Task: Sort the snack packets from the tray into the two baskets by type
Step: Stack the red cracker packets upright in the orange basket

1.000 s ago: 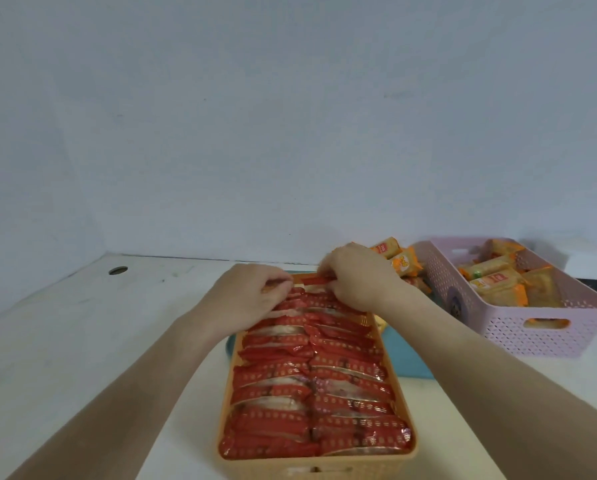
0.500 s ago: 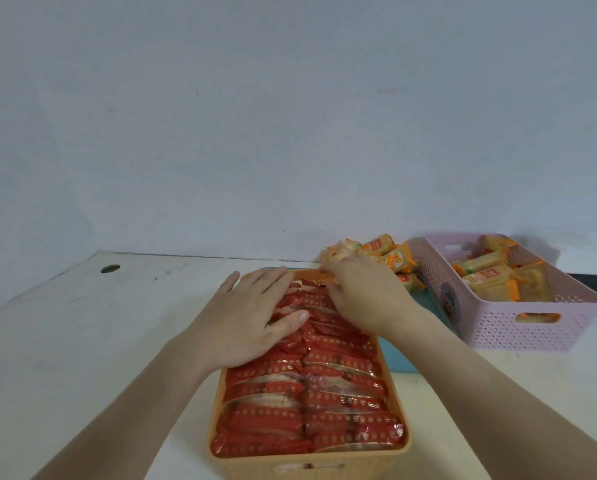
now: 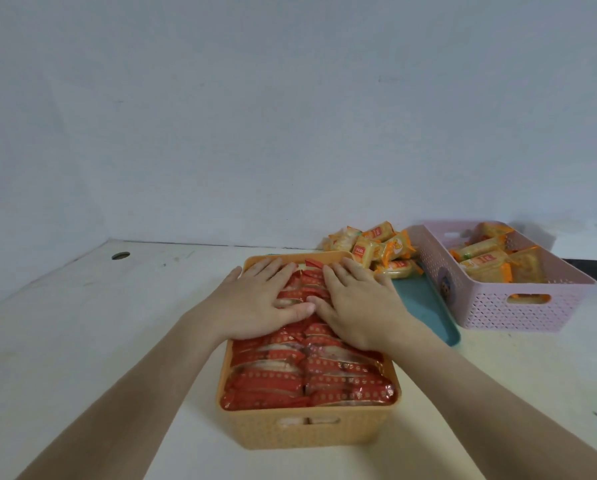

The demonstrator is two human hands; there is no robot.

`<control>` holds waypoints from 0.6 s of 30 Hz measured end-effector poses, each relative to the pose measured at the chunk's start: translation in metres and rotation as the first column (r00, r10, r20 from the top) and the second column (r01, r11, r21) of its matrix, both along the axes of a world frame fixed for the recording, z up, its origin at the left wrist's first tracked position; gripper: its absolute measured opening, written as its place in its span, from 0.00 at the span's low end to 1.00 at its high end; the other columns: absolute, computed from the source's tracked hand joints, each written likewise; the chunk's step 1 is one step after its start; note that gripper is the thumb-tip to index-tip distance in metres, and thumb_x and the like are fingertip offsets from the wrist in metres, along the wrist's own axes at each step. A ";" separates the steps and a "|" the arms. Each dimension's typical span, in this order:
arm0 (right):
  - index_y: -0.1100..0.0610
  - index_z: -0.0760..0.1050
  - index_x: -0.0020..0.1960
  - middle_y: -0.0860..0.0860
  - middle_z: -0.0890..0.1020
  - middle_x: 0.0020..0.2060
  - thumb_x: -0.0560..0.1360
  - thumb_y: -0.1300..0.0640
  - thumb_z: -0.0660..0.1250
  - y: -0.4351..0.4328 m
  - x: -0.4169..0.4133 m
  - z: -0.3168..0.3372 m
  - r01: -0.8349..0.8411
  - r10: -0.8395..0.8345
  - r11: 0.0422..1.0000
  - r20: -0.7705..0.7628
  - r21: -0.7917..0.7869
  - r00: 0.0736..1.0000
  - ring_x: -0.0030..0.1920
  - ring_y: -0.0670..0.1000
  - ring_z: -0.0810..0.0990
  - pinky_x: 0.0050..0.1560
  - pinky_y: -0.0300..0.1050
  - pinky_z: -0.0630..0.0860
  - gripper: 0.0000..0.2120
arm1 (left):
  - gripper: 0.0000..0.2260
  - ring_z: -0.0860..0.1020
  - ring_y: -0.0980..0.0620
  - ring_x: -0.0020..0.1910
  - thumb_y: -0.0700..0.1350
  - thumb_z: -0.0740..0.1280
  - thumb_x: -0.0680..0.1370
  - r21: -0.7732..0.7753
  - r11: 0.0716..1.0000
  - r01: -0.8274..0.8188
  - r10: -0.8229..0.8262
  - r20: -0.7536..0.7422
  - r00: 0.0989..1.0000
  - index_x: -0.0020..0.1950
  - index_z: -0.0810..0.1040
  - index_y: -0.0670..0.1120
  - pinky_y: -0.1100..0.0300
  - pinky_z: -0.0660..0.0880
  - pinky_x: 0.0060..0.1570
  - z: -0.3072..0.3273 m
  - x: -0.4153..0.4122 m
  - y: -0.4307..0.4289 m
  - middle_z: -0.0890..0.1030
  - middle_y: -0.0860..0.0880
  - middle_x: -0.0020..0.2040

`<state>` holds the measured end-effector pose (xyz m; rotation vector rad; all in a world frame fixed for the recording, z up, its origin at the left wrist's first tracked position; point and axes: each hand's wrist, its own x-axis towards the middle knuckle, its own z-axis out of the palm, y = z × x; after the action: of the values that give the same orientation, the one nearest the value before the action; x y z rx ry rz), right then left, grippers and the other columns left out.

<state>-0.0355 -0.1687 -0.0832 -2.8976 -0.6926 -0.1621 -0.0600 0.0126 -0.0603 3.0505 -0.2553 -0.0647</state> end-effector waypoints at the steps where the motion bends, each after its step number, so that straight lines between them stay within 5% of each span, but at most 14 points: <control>1: 0.57 0.65 0.73 0.53 0.68 0.72 0.77 0.35 0.47 -0.001 -0.002 0.001 -0.049 0.041 0.974 0.037 0.221 0.998 0.76 0.56 0.58 0.72 0.57 0.58 0.34 | 0.35 0.47 0.55 0.78 0.67 0.52 0.77 -0.166 0.986 -0.018 0.032 0.085 0.996 0.79 0.51 0.53 0.51 0.45 0.76 0.000 -0.004 0.002 0.49 0.53 0.80; 4: 0.60 0.73 0.65 0.54 0.77 0.61 0.80 0.51 0.60 -0.014 -0.011 0.010 0.054 -0.039 0.702 -0.037 0.710 0.999 0.65 0.56 0.72 0.63 0.46 0.64 0.17 | 0.27 0.60 0.50 0.75 0.55 0.62 0.79 -0.471 0.874 -0.117 0.269 0.271 0.924 0.76 0.61 0.52 0.51 0.58 0.73 -0.002 -0.023 0.009 0.62 0.50 0.77; 6: 0.56 0.70 0.69 0.51 0.76 0.64 0.81 0.51 0.59 -0.031 -0.018 0.011 0.195 -0.013 0.677 -0.253 0.710 0.967 0.63 0.52 0.74 0.60 0.46 0.68 0.18 | 0.27 0.71 0.50 0.69 0.52 0.66 0.76 -0.649 0.710 -0.274 0.352 -0.010 0.936 0.74 0.64 0.54 0.48 0.69 0.66 -0.001 -0.040 0.021 0.71 0.50 0.72; 9: 0.48 0.73 0.63 0.47 0.80 0.58 0.80 0.39 0.54 -0.045 -0.035 0.010 0.288 0.094 0.774 -0.553 0.564 0.828 0.57 0.49 0.78 0.51 0.48 0.77 0.19 | 0.16 0.82 0.51 0.53 0.45 0.64 0.78 -0.767 0.481 -0.425 0.160 -0.400 0.902 0.65 0.73 0.56 0.50 0.78 0.52 -0.002 -0.064 0.027 0.84 0.51 0.55; 14: 0.46 0.74 0.61 0.46 0.83 0.50 0.79 0.36 0.54 -0.031 -0.059 0.001 0.365 0.206 0.652 -0.619 0.665 0.758 0.50 0.48 0.83 0.43 0.44 0.77 0.20 | 0.15 0.85 0.51 0.45 0.42 0.56 0.81 -0.763 0.518 -0.386 0.242 -0.302 0.922 0.57 0.79 0.55 0.52 0.78 0.46 -0.013 -0.074 0.023 0.86 0.51 0.46; 18: 0.45 0.70 0.67 0.43 0.83 0.54 0.79 0.38 0.56 -0.010 -0.060 -0.010 0.317 0.330 0.553 -0.553 0.770 0.765 0.51 0.44 0.82 0.44 0.39 0.76 0.20 | 0.16 0.85 0.48 0.46 0.39 0.56 0.81 -0.827 0.414 -0.380 0.364 -0.232 0.902 0.54 0.82 0.53 0.49 0.79 0.50 -0.011 -0.072 0.041 0.86 0.48 0.47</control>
<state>-0.0951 -0.1788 -0.0928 -1.7759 -0.3222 0.4140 -0.1322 0.0532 -0.0712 1.9946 0.3338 0.0579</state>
